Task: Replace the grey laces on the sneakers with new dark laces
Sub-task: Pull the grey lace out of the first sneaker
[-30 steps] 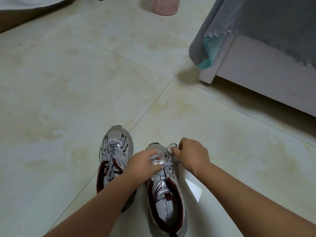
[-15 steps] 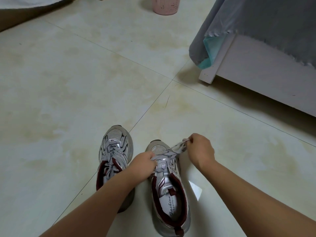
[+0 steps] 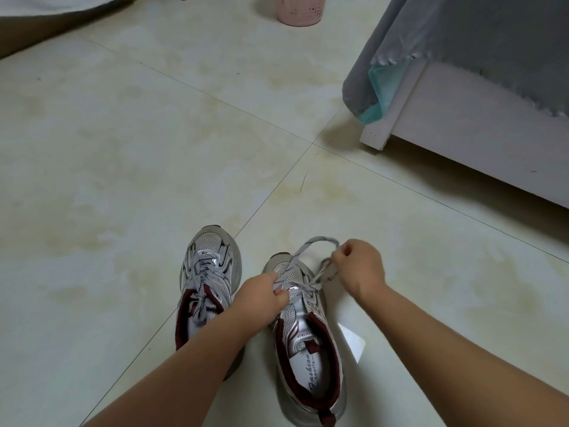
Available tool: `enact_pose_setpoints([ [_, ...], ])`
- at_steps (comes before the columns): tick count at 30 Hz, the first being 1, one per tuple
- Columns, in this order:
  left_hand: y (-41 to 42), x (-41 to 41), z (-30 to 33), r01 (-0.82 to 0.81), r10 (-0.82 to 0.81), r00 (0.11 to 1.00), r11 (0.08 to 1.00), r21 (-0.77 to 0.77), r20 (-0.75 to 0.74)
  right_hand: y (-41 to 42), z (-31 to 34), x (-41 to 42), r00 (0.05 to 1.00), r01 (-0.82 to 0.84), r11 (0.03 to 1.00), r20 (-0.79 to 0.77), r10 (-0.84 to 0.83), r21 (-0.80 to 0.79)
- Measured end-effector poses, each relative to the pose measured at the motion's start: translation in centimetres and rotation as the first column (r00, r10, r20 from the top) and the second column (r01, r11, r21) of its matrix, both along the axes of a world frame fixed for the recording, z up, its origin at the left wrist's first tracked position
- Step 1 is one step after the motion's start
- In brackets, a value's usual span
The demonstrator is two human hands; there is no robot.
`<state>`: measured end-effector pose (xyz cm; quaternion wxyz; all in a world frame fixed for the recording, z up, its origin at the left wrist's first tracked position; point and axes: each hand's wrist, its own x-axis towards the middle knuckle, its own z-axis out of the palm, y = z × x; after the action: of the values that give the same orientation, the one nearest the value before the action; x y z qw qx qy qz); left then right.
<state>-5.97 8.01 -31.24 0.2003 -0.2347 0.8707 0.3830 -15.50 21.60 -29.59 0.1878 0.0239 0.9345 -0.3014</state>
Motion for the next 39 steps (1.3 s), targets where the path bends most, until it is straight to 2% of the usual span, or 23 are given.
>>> enact_pose_setpoints([
  [2, 0.1, 0.0, 0.1, 0.009, -0.009, 1.000, 1.000, -0.006, 0.010, 0.5, 0.3, -0.8, 0.998, 0.028, 0.999, -0.061, -0.030, -0.024],
  [3, 0.1, 0.0, 0.1, 0.007, -0.007, 1.000, 1.000, -0.009, 0.011, 0.6, 0.3, -0.8, 0.999, 0.005, 0.999, -0.036, -0.007, -0.046],
  [8, 0.1, -0.2, 0.3, -0.015, 0.015, 1.000, 1.000, -0.009, 0.019, -0.3, -0.7, 1.7, 0.935, -0.214, 0.973, 0.268, 0.231, -0.091],
  [11, 0.1, -0.1, 0.3, -0.034, 0.034, 0.999, 0.999, 0.013, 0.029, -0.9, -0.9, 2.0, 0.910, -0.321, 0.947, 0.283, 0.304, 0.015],
  [15, 0.0, -0.1, 0.5, -0.019, 0.019, 0.999, 1.000, 0.024, 0.038, -1.0, -0.3, 1.6, 0.884, -0.421, 0.905, 0.251, 0.394, 0.064],
  [18, -0.1, 0.0, 0.5, -0.005, 0.004, 0.999, 1.000, 0.029, 0.039, -0.1, 0.2, 0.2, 0.952, -0.307, 0.926, 0.085, 0.295, 0.219],
  [21, -0.1, 0.0, 0.7, 0.003, -0.002, 0.999, 1.000, -0.007, 0.049, 1.3, 0.6, -1.4, 0.992, -0.090, 0.972, -0.071, 0.108, 0.216],
  [23, 0.0, -0.1, 0.8, 0.013, -0.011, 0.998, 0.999, -0.033, 0.059, 1.7, 0.7, -1.6, 0.991, -0.037, 0.977, -0.118, 0.062, 0.208],
  [26, 0.0, -0.1, 0.6, 0.021, -0.019, 0.999, 0.999, -0.041, 0.031, 1.5, 0.5, -0.5, 0.963, -0.209, 0.963, -0.136, 0.233, 0.170],
  [29, 0.0, -0.1, 0.3, -0.009, 0.008, 1.000, 1.000, -0.018, -0.029, 0.8, 0.2, 1.0, 0.858, -0.487, 0.862, -0.108, 0.503, 0.143],
  [33, 0.1, -0.2, 0.3, -0.018, 0.019, 0.998, 1.000, 0.019, -0.064, 0.3, -0.5, 2.2, 0.776, -0.613, 0.765, -0.032, 0.630, 0.198],
  [36, -0.1, 0.0, 0.3, -0.010, 0.012, 0.998, 0.999, 0.035, -0.065, 0.1, -0.6, 2.5, 0.818, -0.570, 0.815, -0.027, 0.575, 0.104],
  [39, -0.4, 0.1, 0.3, 0.009, -0.008, 0.999, 0.999, 0.038, -0.035, 0.3, -0.2, 1.2, 0.956, -0.292, 0.955, -0.029, 0.291, -0.044],
])
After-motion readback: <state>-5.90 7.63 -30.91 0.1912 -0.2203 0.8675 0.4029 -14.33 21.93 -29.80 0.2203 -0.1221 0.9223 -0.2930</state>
